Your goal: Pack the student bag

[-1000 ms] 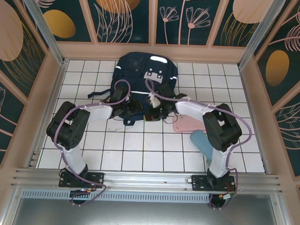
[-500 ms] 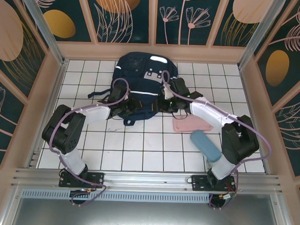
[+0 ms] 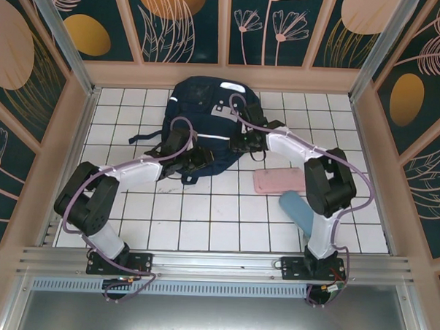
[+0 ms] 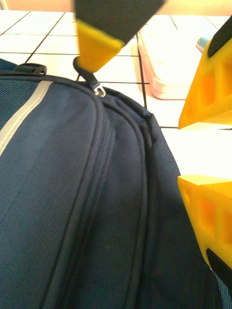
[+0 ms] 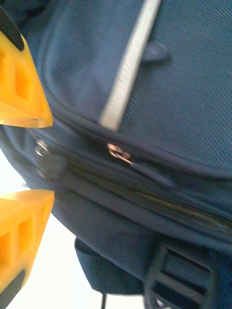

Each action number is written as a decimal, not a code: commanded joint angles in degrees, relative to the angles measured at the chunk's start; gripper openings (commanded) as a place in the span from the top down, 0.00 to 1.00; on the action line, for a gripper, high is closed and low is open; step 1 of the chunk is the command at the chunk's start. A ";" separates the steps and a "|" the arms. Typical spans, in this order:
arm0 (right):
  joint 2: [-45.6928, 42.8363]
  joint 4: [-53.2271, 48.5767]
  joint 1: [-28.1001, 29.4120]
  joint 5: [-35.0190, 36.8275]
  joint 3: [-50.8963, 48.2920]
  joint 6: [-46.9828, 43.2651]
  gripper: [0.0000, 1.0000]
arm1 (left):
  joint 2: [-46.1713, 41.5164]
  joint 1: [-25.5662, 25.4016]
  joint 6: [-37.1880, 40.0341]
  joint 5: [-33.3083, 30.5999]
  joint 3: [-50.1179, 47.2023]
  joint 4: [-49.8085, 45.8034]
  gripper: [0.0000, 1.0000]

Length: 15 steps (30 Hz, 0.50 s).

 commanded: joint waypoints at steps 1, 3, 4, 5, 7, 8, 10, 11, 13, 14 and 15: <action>1.79 -2.10 -1.31 2.33 3.83 -0.78 0.60 | 1.06 -1.19 -1.50 0.97 0.80 -0.74 0.70; 3.07 -2.43 -1.90 0.71 4.91 -1.04 0.60 | 1.19 -1.65 -2.24 1.47 0.64 -0.61 0.69; 3.47 -2.05 -2.07 -0.65 4.93 -1.70 0.60 | 1.26 -1.87 -2.44 1.74 0.54 -0.48 0.69; 3.69 -1.52 -2.07 -2.79 4.93 -2.57 0.61 | 1.26 -2.07 -2.71 1.93 0.36 -0.27 0.69; 4.46 -1.66 -2.09 -5.46 5.47 -3.77 0.64 | 1.55 -2.37 -3.00 2.36 0.13 0.14 0.69; 4.61 -1.70 -2.09 -6.13 5.50 -4.11 0.65 | 1.91 -2.49 -3.07 2.55 0.11 0.35 0.69; 4.53 -1.85 -2.09 -6.89 5.15 -4.67 0.67 | 2.93 -2.68 -3.17 3.06 0.29 1.12 0.70; 4.38 -1.83 -2.08 -7.14 4.87 -4.95 0.67 | 3.23 -2.82 -3.25 3.17 0.42 1.47 0.70; 4.15 -1.69 -2.08 -7.28 4.27 -5.43 0.71 | 5.27 -2.81 -3.35 3.08 0.74 1.89 0.71; 3.96 -1.51 -2.05 -7.50 3.93 -5.75 0.73 | 5.89 -2.79 -3.20 3.07 1.04 2.15 0.71; 3.89 -1.50 -2.09 -7.63 3.80 -5.98 0.75 | 6.43 -2.75 -3.21 2.96 1.36 2.25 0.72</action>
